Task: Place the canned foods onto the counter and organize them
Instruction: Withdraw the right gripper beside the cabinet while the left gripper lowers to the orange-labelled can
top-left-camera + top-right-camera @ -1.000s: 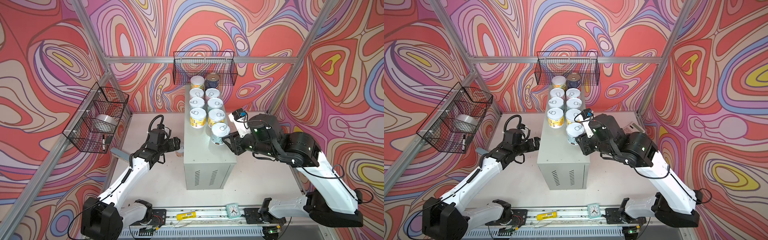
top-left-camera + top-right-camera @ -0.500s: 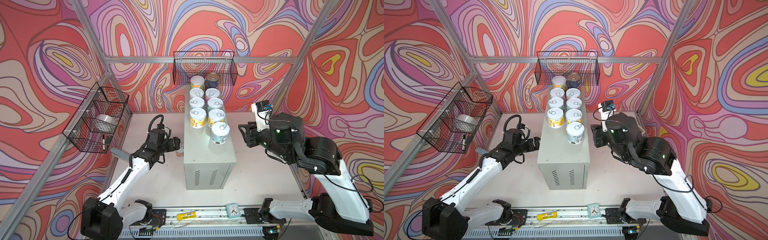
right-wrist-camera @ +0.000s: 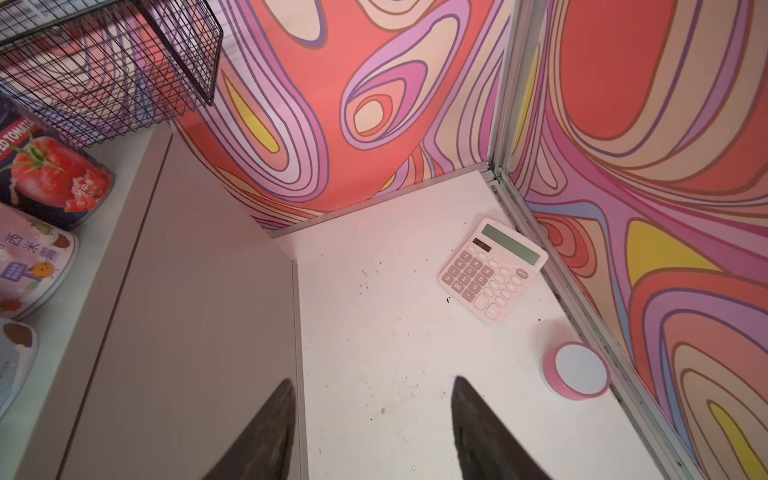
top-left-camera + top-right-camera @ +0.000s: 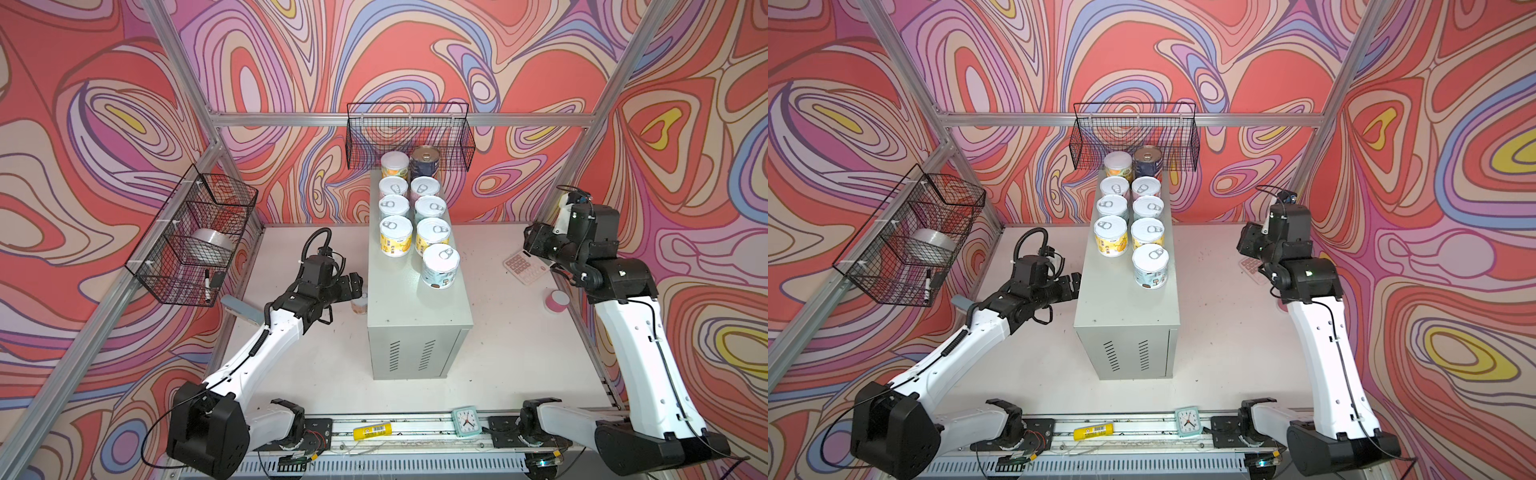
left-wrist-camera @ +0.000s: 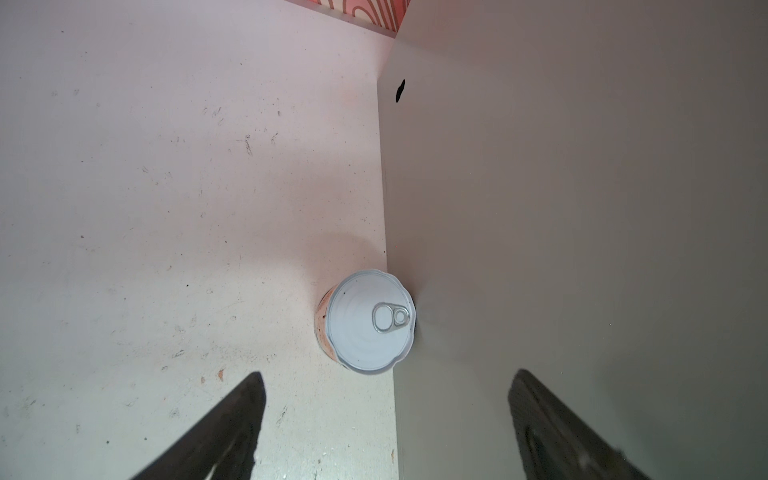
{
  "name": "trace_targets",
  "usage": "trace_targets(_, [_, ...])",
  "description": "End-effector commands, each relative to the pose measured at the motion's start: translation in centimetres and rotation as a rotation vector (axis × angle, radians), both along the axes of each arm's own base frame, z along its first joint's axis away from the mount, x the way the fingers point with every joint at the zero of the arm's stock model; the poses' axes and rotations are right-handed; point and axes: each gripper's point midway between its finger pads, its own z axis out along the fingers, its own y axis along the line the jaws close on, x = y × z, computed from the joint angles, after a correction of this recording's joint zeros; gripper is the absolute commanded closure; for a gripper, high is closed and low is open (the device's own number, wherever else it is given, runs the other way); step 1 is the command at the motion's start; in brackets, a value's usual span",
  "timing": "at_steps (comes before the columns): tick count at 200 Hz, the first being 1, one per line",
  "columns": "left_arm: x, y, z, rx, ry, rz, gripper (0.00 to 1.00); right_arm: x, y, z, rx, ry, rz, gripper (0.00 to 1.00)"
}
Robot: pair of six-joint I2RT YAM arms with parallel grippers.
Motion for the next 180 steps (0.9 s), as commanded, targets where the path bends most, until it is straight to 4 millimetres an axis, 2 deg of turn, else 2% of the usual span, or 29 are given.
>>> trace_targets(1, [0.8,-0.1,0.0,0.007,-0.009,0.007,0.08,2.1,-0.8,-1.0,0.069,-0.052,-0.041,0.32])
trace_targets(17, [0.7,0.1,-0.5,0.025,-0.002,0.009,0.08,3.1,-2.8,-3.2,0.145,-0.058,-0.098,0.3])
trace_targets(40, [1.0,0.5,-1.2,0.055,-0.018,0.021,0.07,4.0,-5.3,-7.6,0.221,-0.02,-0.164,0.26])
trace_targets(62, [0.9,0.8,-2.3,0.084,-0.004,0.015,0.05,4.2,-4.7,-10.9,0.249,0.021,-0.139,0.26])
trace_targets(89, [1.0,0.2,-4.0,0.09,0.036,-0.021,0.0,4.3,-4.0,-13.9,0.28,0.069,-0.108,0.26])
trace_targets(116, [1.3,-0.9,-5.7,0.065,0.075,-0.053,0.0,4.7,-3.5,-15.2,0.302,0.1,-0.09,0.26])
trace_targets(161, [1.4,-3.4,-8.0,0.047,0.114,-0.111,0.0,5.2,-2.5,-15.2,0.364,0.091,-0.052,0.26])
trace_targets(180, [1.3,-3.7,-8.9,0.068,0.139,-0.111,0.0,5.2,-2.4,-15.5,0.37,0.097,-0.051,0.26])
